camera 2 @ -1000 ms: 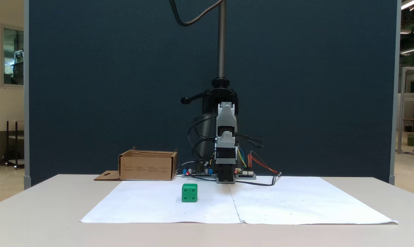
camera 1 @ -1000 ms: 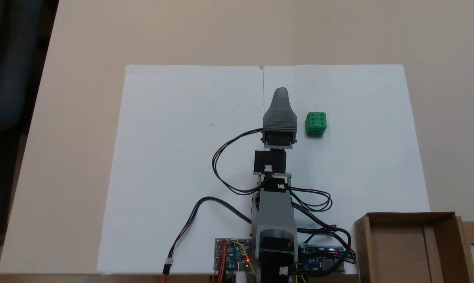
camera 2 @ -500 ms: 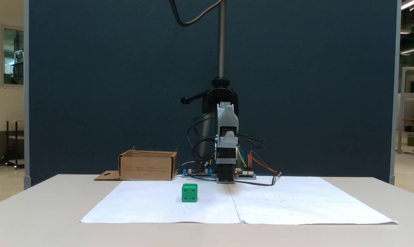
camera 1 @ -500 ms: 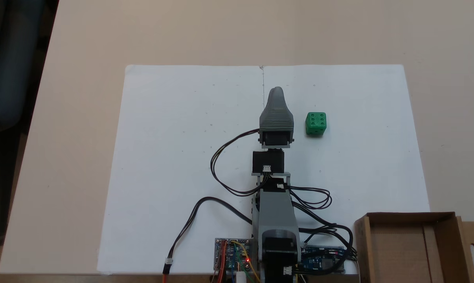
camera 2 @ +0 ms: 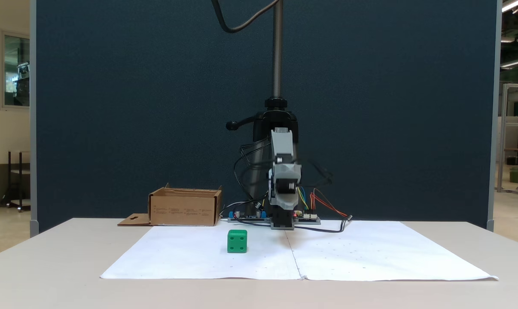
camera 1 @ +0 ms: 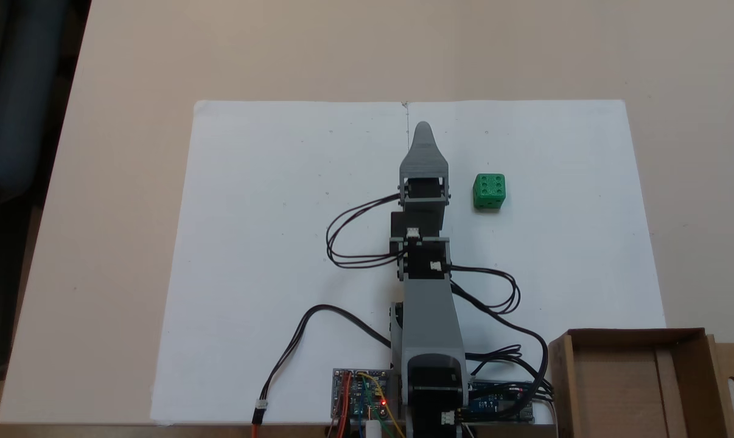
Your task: Grasp a green dice and put it in the bin.
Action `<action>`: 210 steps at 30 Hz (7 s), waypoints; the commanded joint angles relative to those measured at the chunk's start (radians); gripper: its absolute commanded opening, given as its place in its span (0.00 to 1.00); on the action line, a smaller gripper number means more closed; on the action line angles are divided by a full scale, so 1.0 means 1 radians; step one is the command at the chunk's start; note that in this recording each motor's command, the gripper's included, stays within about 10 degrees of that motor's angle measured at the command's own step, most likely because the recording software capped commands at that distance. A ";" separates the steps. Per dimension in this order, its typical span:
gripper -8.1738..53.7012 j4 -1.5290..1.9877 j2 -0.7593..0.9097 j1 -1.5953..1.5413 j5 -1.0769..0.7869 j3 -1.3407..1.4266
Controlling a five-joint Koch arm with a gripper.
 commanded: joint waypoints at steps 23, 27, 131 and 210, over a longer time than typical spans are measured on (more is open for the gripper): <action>0.81 1.501 0.046 -0.041 -0.063 -0.862; 0.81 1.721 0.006 -0.040 -0.074 -0.907; 0.85 1.776 -0.853 0.538 -0.554 -1.385; 0.81 1.387 -0.996 0.548 -0.448 -1.066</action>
